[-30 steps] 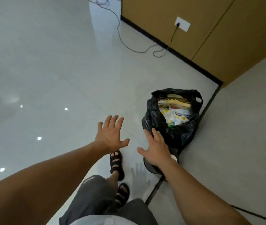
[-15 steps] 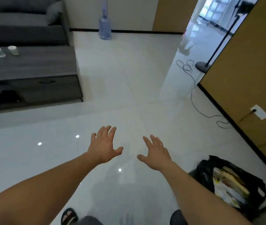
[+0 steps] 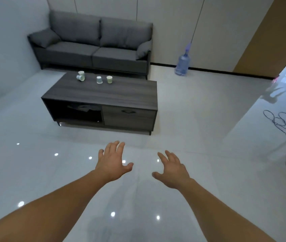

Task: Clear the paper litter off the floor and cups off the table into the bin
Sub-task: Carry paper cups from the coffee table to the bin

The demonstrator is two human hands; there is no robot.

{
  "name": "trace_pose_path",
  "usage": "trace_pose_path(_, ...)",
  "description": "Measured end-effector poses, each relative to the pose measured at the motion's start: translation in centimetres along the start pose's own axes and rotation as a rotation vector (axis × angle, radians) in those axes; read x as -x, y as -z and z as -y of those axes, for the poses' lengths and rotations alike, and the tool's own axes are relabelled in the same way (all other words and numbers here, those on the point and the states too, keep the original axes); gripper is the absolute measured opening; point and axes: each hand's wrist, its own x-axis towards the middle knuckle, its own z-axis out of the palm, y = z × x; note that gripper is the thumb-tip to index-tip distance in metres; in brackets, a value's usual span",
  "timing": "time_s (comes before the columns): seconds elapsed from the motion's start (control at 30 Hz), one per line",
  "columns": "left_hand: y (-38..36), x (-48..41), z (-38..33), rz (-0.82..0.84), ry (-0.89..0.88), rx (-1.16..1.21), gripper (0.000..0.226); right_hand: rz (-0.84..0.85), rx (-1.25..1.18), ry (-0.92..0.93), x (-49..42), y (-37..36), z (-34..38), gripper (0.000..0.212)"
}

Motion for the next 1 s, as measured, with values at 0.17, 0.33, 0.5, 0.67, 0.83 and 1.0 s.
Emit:
trace_pose_path(0.17,0.4,-5.3,3.2,-0.018,0.080,0.025,0.088,-0.017,0.057,0.098,-7.8,1.1,4.1,0.088)
trace_pose_path(0.33,1.0,-11.8,6.7,-0.019,0.163,0.019,0.088,0.020,0.071,0.170,-17.7,2.5,6.7,0.089)
trace_pose_path(0.5,3.0,-17.4,11.4,-0.045,0.292,0.011,0.087,0.049,0.091,0.292,-26.8,5.3,10.7,0.088)
trace_pose_path(0.67,4.5,-21.6,15.3,-0.078,0.384,0.036,0.088,0.078,0.107,0.378,-34.1,7.7,15.4,0.087)
trace_pose_path(0.83,5.5,-26.9,20.7,-0.084,0.442,0.043,0.088,0.103,0.138,0.434,-41.1,8.8,20.9,0.086)
trace_pose_path(1.0,6.6,-34.5,27.3,-0.086,0.392,0.047,0.089,0.122,0.140,0.402,-48.7,10.1,25.9,0.086)
